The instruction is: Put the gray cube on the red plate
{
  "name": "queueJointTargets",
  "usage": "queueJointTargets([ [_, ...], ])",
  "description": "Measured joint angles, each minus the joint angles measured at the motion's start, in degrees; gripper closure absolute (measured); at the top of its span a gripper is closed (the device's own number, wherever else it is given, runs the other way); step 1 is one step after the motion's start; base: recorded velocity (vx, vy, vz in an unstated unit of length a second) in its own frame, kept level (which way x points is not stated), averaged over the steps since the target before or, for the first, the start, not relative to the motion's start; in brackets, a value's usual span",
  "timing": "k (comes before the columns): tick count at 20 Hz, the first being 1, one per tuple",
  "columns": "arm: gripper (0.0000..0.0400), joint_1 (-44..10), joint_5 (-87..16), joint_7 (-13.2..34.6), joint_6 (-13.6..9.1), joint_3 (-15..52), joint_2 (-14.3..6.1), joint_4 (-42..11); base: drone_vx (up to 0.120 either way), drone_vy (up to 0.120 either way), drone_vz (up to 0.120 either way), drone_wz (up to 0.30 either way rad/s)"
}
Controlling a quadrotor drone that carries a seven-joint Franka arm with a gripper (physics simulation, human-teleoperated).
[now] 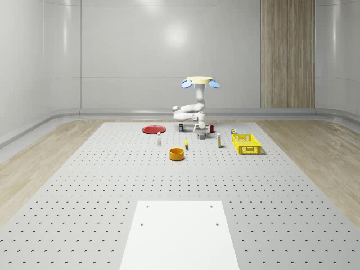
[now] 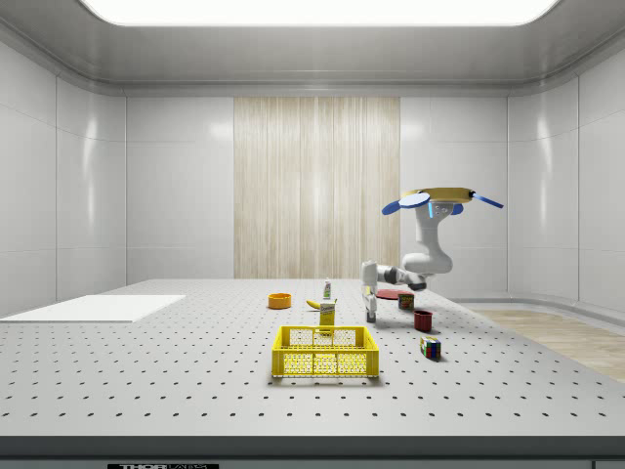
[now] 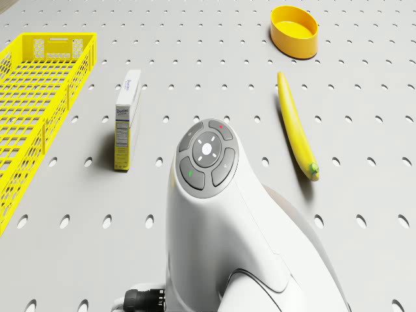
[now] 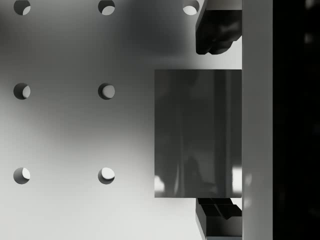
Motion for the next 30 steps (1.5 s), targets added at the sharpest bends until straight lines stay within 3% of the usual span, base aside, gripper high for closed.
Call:
queueJointTargets([
  [16,0.0000,0.5,0.1,-0.3,3.5,-0.9,-3.4,0.1,0.000,0.000,0.000,0.000],
  [21,0.0103,0.5,0.3,-0.2,4.2,-0.9,-4.2,0.0,0.000,0.000,0.000,0.000],
  [30,0.0145,0.2,2.3,0.3,4.7,0.8,-5.2,-0.3,0.000,0.000,0.000,0.000],
])
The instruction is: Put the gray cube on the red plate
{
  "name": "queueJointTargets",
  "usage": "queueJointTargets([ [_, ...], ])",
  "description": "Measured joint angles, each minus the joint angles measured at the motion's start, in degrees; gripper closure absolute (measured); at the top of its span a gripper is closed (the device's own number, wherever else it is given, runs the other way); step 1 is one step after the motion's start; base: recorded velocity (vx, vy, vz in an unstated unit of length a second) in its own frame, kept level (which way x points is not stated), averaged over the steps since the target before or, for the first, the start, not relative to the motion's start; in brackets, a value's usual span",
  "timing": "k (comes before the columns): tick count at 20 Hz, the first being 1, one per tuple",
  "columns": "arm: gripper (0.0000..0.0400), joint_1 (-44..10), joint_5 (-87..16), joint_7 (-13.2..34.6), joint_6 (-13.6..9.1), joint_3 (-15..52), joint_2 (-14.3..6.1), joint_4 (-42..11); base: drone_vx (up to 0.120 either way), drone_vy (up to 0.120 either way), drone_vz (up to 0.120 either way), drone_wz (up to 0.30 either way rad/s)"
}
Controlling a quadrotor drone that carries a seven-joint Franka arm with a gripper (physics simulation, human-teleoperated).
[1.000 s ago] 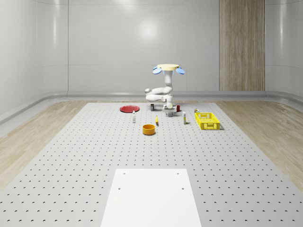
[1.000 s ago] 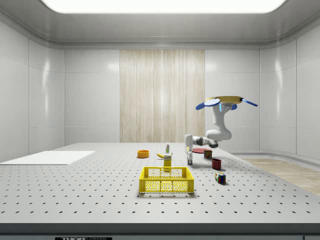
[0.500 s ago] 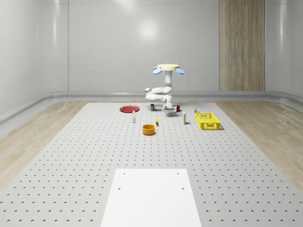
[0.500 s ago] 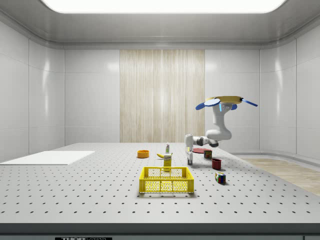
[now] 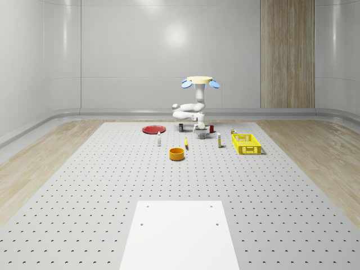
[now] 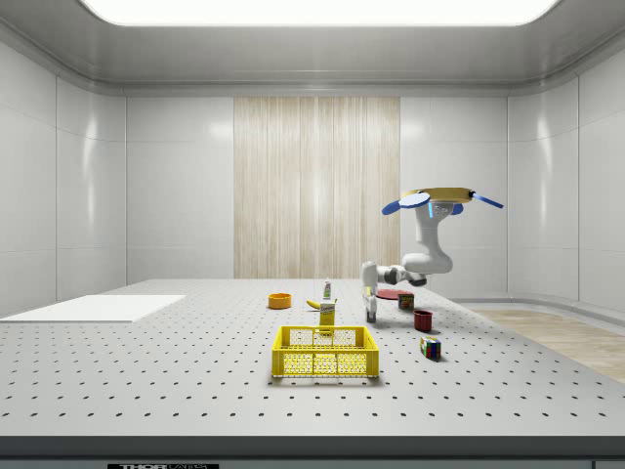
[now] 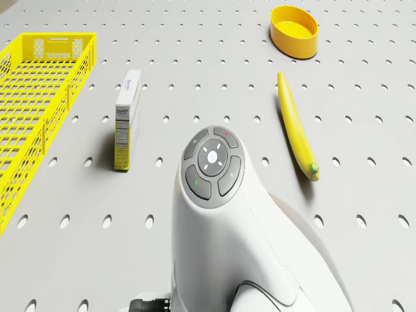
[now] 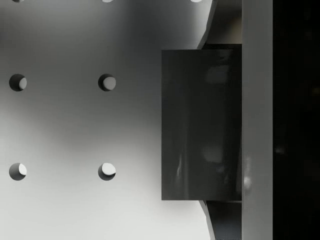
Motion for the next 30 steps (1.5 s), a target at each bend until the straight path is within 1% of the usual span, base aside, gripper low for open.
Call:
queueJointTargets([
  [3,0.0148,-0.2,2.3,0.3,-0.5,2.3,-0.2,-0.4,0.000,0.000,0.067,0.000],
  [5,0.0149,-0.3,3.6,0.6,-0.8,3.6,-0.4,-0.5,-0.040,-0.080,0.120,0.000],
  [14,0.0150,-0.8,6.5,1.1,-0.2,6.2,-1.7,-0.7,-0.120,-0.120,0.116,0.000],
  [30,0.0150,-1.3,7.9,1.5,2.1,7.0,-4.4,-0.7,-0.120,-0.120,0.000,0.000],
])
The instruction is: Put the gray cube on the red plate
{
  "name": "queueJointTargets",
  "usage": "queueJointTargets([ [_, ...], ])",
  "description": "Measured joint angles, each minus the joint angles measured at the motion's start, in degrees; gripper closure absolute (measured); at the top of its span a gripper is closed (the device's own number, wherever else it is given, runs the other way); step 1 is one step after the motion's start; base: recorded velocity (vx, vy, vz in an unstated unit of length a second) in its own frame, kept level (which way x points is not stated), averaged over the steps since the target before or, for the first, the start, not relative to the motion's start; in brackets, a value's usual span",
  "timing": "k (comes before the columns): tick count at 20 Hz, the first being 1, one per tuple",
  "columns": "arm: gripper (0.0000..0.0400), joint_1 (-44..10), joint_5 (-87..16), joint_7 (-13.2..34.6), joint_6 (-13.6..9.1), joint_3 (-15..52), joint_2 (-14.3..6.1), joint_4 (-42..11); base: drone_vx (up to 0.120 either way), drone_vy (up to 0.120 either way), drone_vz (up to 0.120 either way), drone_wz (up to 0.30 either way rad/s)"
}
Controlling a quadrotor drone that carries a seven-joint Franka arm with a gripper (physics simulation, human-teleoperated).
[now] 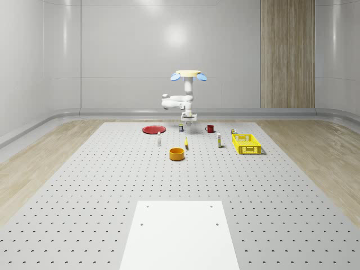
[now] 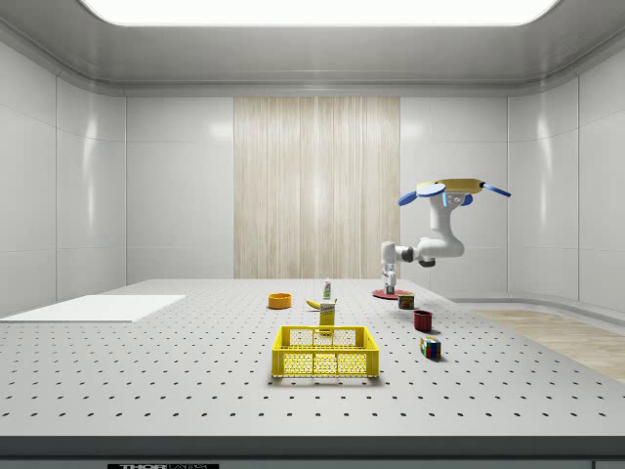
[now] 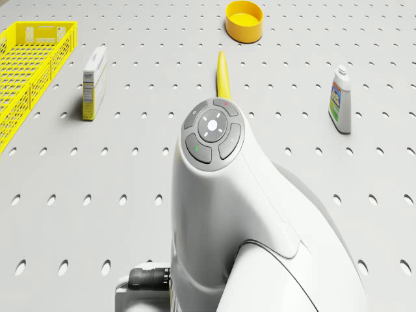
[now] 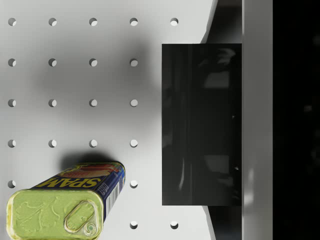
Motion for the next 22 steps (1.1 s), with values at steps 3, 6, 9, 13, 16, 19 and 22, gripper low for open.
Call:
queueJointTargets([
  [3,0.0150,-0.1,0.2,0.1,0.4,0.1,-0.4,0.0,-0.120,-0.120,0.000,0.000],
  [6,0.0150,-0.1,0.4,0.1,0.8,0.1,-0.9,0.0,-0.120,-0.120,0.000,0.000],
  [9,0.0150,-0.2,0.5,0.2,1.2,0.2,-1.3,0.0,-0.120,-0.120,0.000,0.000],
  [13,0.0150,-0.3,0.7,0.2,1.6,0.2,-1.8,0.1,-0.120,-0.120,0.000,0.000],
  [16,0.0150,-0.3,0.9,0.3,2.0,0.3,-2.1,0.1,-0.120,-0.120,0.000,0.000],
  [19,0.0150,-0.4,1.0,0.3,2.3,0.3,-2.5,0.1,0.000,-0.120,0.000,0.000],
  [22,0.0150,-0.4,1.1,0.4,2.6,0.4,-2.8,0.1,0.000,-0.120,0.000,0.000],
])
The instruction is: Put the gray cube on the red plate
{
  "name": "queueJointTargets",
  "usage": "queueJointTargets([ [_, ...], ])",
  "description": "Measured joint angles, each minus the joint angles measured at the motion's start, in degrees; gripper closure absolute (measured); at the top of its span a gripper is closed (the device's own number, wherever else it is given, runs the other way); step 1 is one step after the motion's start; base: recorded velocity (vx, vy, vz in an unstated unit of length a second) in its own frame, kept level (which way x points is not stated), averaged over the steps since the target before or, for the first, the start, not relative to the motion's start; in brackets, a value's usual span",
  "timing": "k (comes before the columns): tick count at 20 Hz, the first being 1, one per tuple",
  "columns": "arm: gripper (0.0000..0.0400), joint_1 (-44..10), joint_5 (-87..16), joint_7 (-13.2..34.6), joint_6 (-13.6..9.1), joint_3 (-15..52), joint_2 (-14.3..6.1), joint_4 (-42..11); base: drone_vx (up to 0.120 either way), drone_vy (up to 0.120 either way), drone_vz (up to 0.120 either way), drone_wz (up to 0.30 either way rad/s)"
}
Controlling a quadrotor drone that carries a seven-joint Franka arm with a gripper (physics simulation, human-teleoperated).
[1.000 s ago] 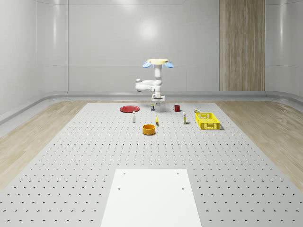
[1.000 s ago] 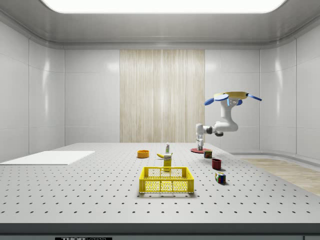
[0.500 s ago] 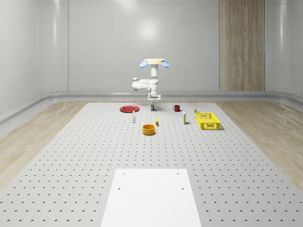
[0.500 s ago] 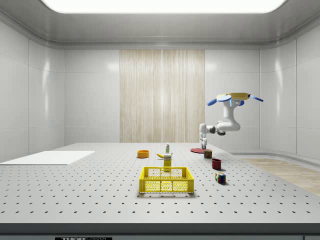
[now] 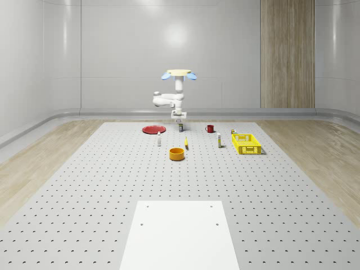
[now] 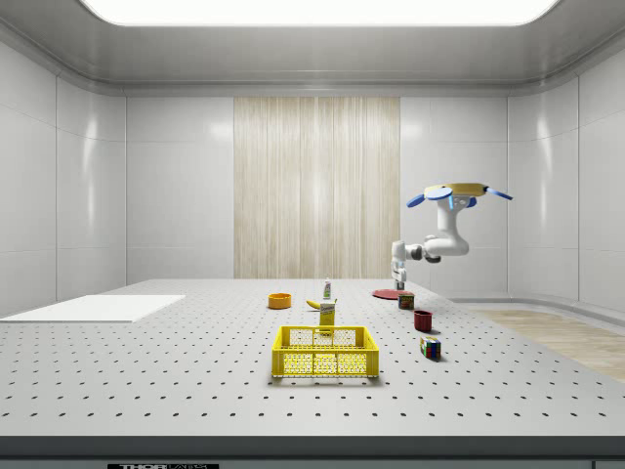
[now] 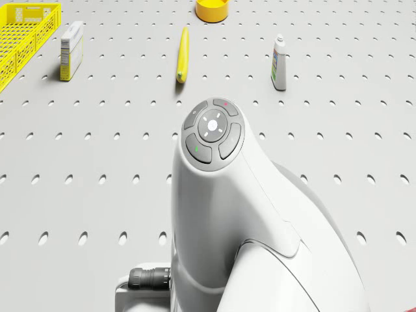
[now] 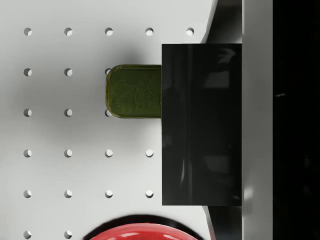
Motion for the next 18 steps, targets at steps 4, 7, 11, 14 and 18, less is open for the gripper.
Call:
queueJointTargets([
  [4,0.0150,-0.1,0.2,0.0,0.4,0.1,-0.4,0.0,-0.100,-0.120,0.000,0.000],
  [7,0.0150,-0.1,0.3,0.1,0.7,0.1,-0.7,0.0,-0.093,-0.120,0.000,0.000],
  [11,0.0150,-0.2,0.4,0.1,1.0,0.1,-1.1,0.0,0.000,-0.120,0.000,0.000],
  [14,0.0150,-0.2,0.5,0.2,1.2,0.2,-1.3,0.0,-0.093,-0.120,0.000,0.000],
  [18,0.0150,-0.2,0.6,0.2,1.5,0.2,-1.6,0.0,0.000,-0.120,0.000,0.000],
])
